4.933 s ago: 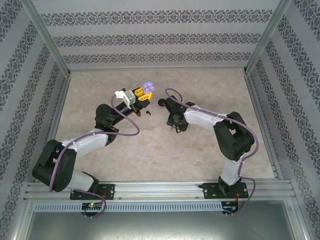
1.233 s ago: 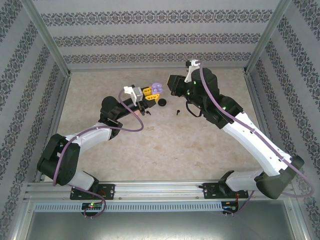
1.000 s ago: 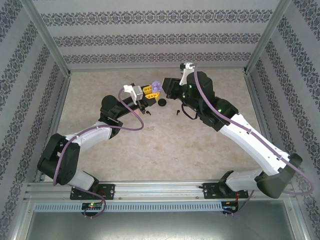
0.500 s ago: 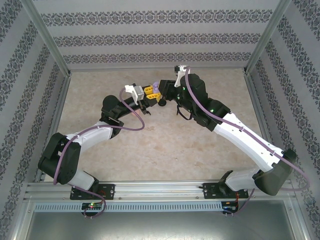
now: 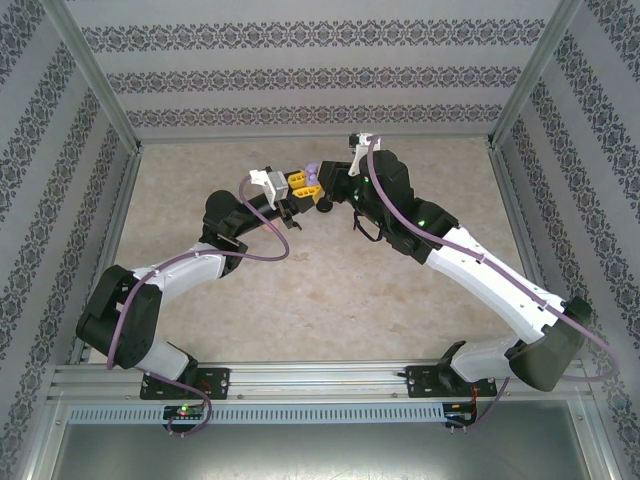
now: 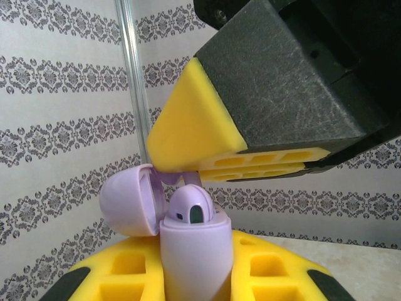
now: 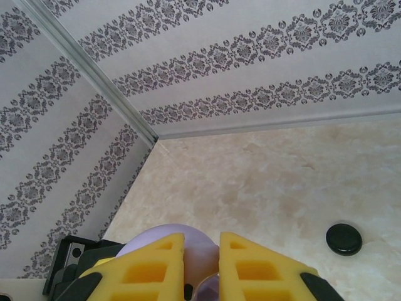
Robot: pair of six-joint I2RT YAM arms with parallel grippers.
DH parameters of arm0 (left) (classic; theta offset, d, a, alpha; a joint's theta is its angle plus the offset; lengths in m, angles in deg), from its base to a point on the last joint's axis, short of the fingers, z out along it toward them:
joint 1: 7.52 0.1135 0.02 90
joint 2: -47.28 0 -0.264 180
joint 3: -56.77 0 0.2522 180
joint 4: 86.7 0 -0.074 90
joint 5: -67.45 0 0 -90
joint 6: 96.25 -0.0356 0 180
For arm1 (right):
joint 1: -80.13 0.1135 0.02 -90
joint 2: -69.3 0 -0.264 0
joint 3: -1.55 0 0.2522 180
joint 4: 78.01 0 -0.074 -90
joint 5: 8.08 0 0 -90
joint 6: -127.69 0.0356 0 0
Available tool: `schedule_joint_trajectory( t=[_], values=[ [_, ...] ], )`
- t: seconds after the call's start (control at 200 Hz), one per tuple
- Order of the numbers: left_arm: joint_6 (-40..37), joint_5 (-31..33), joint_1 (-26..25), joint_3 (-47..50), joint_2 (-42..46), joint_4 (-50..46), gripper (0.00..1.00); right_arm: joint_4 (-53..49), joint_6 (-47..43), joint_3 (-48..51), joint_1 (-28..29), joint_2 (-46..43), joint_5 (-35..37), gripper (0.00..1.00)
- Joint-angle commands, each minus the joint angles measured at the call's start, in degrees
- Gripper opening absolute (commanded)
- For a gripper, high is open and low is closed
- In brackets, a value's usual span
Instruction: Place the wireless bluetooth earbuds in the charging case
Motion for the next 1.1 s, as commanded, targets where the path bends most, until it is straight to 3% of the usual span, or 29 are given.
schedule_joint_trajectory(
  t=[0.0, 0.34, 0.585, 0.769, 0.899, 0.984, 1.094],
  values=[
    [0.6, -0.21, -0.68, -2.01, -0.03, 3.22, 0.0, -0.31, -2.78, 1.06, 1.11, 0.14, -0.95, 0.14],
    [0.52, 0.01, -0.71, -2.29, -0.29, 3.04, 0.0, -2.54, -5.9, 0.24, 3.71, 2.44, 0.81, 0.17],
    [0.62, 0.01, -0.75, -2.28, -0.7, 2.87, 0.0, -1.56, -2.51, -0.47, 0.97, -0.9, 2.16, 0.57],
    [0.69, 0.01, -0.8, -2.11, -0.99, 2.86, 0.0, -0.18, -0.4, 0.52, -3.06, -7.17, -0.21, 0.67],
    [1.0, -0.57, -0.79, -2.26, -1.34, 2.59, 0.0, -2.93, 1.37, -1.31, -6.93, -7.27, -4.23, 0.68],
    [1.13, -1.55, -0.8, -2.27, -1.6, 1.73, 0.0, -7.31, 2.62, -5.33, -10.58, -3.44, -10.68, 0.65],
    [1.22, -3.51, -0.96, -2.51, -1.85, 0.03, 0.0, -12.83, 2.78, -12.2, -13.54, 3.7, -18.91, 0.42]
  ],
)
